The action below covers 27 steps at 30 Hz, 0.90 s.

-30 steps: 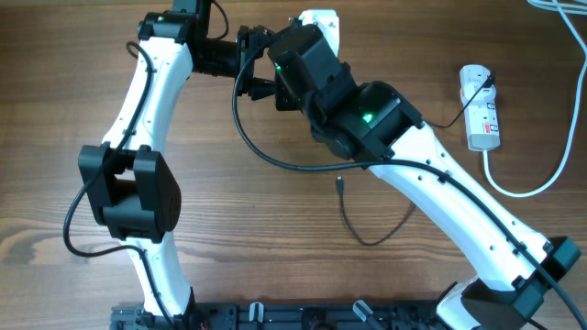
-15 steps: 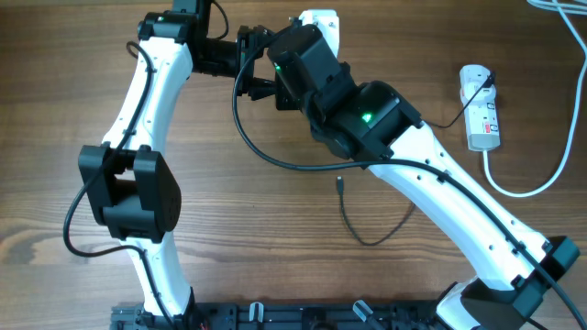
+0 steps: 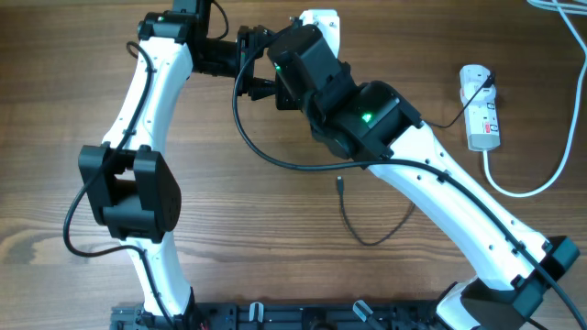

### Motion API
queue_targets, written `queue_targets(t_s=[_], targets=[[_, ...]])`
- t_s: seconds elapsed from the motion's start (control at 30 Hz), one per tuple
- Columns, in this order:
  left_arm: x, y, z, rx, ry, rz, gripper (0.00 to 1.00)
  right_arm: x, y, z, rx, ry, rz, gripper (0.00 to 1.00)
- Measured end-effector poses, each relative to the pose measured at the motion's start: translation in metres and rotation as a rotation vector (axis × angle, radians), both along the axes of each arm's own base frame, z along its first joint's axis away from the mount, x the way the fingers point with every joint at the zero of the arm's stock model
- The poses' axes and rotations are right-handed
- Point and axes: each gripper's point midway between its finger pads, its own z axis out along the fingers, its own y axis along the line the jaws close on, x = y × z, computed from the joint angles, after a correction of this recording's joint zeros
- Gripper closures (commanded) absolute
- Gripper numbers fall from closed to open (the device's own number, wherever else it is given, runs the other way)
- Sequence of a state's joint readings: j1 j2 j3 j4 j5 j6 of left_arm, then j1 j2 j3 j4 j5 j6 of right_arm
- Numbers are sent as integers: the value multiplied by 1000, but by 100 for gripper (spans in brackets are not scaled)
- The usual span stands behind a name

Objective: Plug charger to phone and switch on socket

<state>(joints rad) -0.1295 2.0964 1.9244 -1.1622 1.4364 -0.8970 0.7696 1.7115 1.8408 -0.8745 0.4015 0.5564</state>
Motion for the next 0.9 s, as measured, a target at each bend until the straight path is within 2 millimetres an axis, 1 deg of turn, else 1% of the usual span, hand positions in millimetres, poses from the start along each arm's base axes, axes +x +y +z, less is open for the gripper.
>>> queue_targets(t_s=[0.17,0.27,0.37,0.53,0.57,0.63,0.67,0.77,0.9], targets=[[0,0,0,0,0,0,32,0,0,0,0,1,0,87],[0,0,0,0,0,0,32,0,0,-1,-2,2,0,91],[0,1,0,0,0,1,31,0,-1,-1,6,5,-8,92],[1,1,0,0,1,3,23,0,-1,-1,14,8,-15,96],[1,1,0,0,1,3,16,0,-1,-1,18,9,-18,95],[1,1,0,-1,3,3,7,-1,-1,-1,24,12,-24,95],[0,1,1,-3,7,3,0,-1,-1,-1,33,16,-32,95],[1,1,1,-5,7,3,0,0,-1,-4,78,31,-74,95],[0,1,1,-7,8,2,1,4,-8,-2,182,33,-217,96]])
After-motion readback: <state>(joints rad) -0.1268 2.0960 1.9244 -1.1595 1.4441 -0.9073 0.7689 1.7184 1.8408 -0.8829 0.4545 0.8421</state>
